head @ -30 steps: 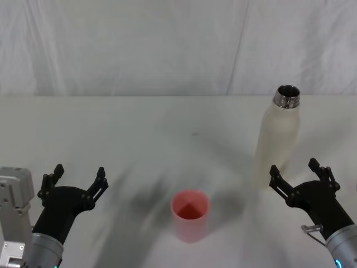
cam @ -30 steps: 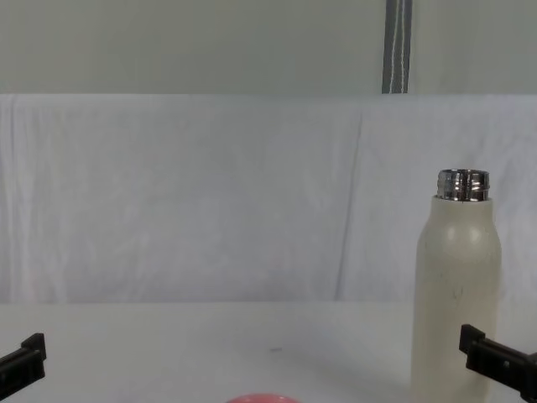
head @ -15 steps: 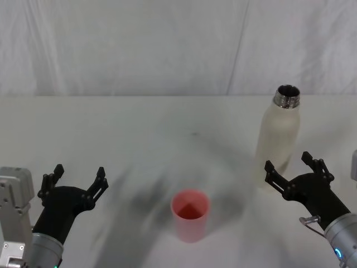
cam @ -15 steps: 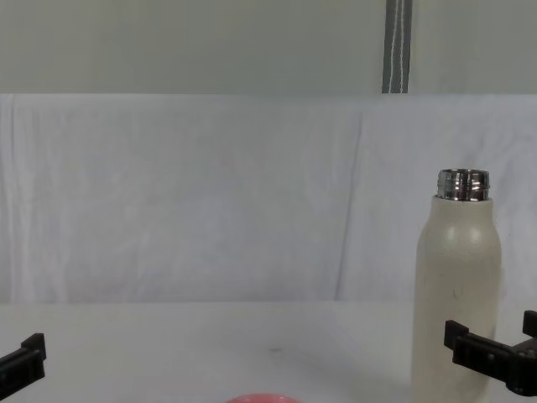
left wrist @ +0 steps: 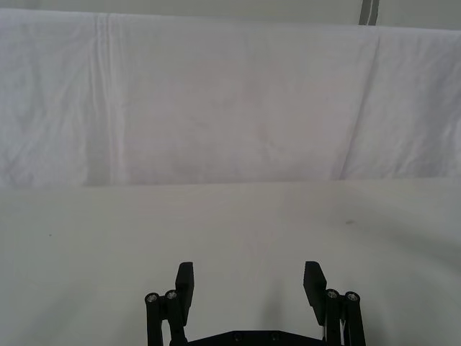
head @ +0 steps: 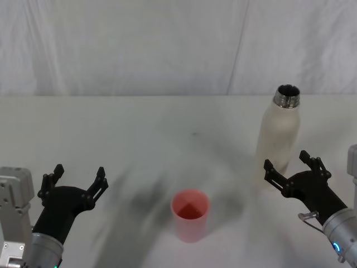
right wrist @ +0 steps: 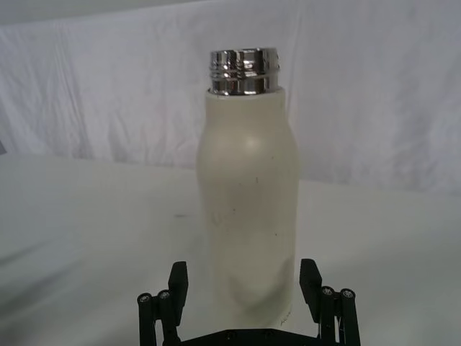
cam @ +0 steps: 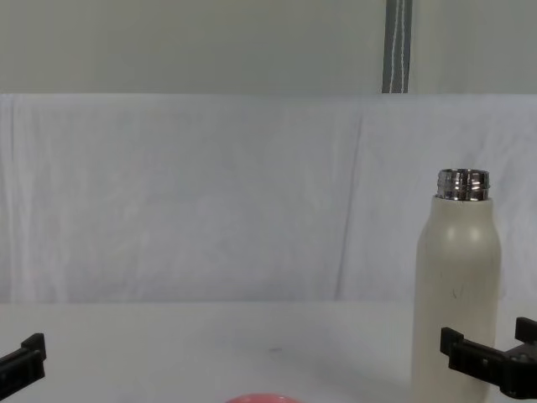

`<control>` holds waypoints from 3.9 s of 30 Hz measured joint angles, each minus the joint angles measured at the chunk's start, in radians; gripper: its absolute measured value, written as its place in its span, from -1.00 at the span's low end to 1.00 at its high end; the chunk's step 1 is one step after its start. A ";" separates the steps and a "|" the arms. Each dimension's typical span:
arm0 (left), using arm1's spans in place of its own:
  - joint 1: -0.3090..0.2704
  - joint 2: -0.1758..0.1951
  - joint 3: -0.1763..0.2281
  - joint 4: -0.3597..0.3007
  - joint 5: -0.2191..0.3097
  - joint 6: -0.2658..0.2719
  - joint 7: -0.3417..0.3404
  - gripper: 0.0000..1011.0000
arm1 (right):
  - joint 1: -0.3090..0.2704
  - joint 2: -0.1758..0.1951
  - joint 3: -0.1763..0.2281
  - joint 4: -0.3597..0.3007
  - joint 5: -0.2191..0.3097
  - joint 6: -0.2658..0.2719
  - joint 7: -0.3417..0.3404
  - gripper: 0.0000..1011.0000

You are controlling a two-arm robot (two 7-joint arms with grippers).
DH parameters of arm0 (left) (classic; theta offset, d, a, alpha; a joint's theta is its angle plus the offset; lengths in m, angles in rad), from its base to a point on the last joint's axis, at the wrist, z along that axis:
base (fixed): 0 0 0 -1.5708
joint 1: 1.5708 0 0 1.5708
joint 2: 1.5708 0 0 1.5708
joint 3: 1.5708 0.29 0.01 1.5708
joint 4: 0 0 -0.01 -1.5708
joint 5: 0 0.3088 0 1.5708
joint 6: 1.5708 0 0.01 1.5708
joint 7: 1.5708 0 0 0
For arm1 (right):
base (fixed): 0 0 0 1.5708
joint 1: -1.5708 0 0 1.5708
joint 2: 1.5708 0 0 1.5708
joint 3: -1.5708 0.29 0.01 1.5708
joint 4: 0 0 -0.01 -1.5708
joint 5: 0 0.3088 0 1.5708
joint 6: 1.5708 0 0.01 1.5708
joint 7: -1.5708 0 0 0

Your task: Grasp the thermos with one hand and pour water into the cup lid.

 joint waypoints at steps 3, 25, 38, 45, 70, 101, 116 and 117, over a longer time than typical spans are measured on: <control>0.000 0.000 0.000 0.000 0.000 0.000 0.000 0.98 | 0.012 -0.001 0.001 0.016 0.012 0.001 0.006 0.98; 0.000 0.000 0.000 0.000 0.000 0.000 0.000 0.98 | 0.083 0.000 -0.014 0.091 0.078 0.011 0.025 0.98; 0.000 0.000 0.000 0.000 0.000 0.000 0.000 0.98 | 0.121 0.010 -0.032 0.119 0.066 0.008 0.020 0.98; 0.000 0.000 0.000 0.000 0.000 0.000 0.000 0.98 | 0.140 0.011 -0.039 0.136 0.058 0.007 0.020 0.98; 0.000 0.000 0.000 0.000 0.000 0.000 0.000 0.98 | 0.192 0.002 -0.059 0.199 0.031 -0.004 0.026 0.98; 0.000 0.000 0.000 0.000 0.000 0.000 0.000 0.98 | 0.200 -0.005 -0.060 0.213 0.027 -0.009 0.023 0.88; 0.000 0.000 0.000 0.000 0.000 0.000 0.000 0.98 | 0.199 -0.005 -0.060 0.211 0.028 -0.008 0.023 0.88; 0.000 0.000 0.000 0.000 0.000 0.000 0.000 0.98 | 0.199 -0.005 -0.060 0.212 0.028 -0.008 0.023 0.88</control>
